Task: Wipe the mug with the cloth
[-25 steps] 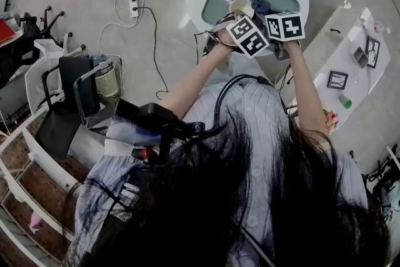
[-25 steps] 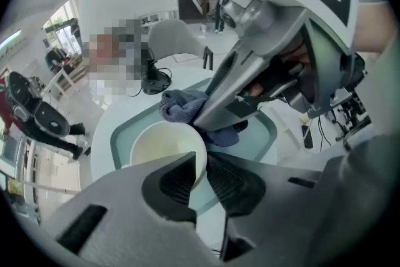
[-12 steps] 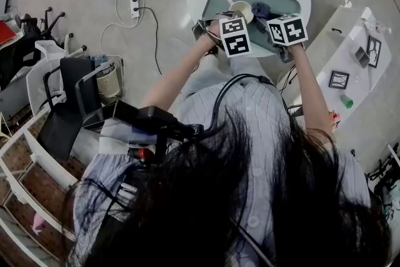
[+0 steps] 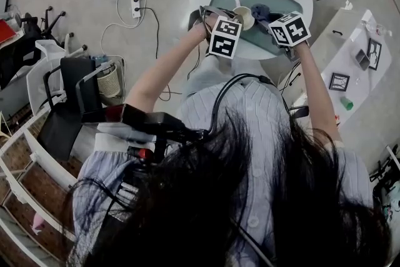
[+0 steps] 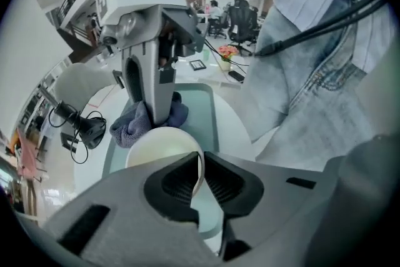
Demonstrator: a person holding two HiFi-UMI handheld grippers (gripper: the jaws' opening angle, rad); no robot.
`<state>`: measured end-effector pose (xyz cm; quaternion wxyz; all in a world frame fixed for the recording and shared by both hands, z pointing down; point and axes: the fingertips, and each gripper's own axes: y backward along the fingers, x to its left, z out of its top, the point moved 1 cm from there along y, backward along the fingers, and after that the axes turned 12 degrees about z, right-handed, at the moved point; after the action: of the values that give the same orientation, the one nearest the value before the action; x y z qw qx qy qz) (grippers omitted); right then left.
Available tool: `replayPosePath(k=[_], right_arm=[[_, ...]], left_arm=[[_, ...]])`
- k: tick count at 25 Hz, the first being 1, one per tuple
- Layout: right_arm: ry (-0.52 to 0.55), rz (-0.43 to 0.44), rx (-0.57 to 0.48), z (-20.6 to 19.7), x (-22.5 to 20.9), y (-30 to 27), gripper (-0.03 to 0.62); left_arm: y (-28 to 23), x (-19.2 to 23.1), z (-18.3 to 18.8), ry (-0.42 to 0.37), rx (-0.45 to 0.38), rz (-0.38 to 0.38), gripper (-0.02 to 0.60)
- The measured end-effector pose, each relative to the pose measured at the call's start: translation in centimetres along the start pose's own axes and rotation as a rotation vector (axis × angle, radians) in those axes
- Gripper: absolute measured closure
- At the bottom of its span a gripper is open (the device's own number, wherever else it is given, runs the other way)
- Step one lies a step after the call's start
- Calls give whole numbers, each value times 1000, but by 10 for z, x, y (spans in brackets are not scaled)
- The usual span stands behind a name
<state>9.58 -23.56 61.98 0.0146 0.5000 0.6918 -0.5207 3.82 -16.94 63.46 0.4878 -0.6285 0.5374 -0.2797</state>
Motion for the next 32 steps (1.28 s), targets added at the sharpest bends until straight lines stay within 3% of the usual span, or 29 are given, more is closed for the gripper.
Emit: replayPosePath(k=[5, 24, 32], right_arm=[[52, 43, 61, 6, -1, -4, 496], [215, 93, 242, 29, -3, -16, 496], [267, 60, 263, 41, -4, -18, 496]], left_arm=[[3, -3, -4, -94, -16, -37, 540], [3, -10, -7, -209, -55, -79, 540], [1, -9, -5, -219, -67, -71, 540]])
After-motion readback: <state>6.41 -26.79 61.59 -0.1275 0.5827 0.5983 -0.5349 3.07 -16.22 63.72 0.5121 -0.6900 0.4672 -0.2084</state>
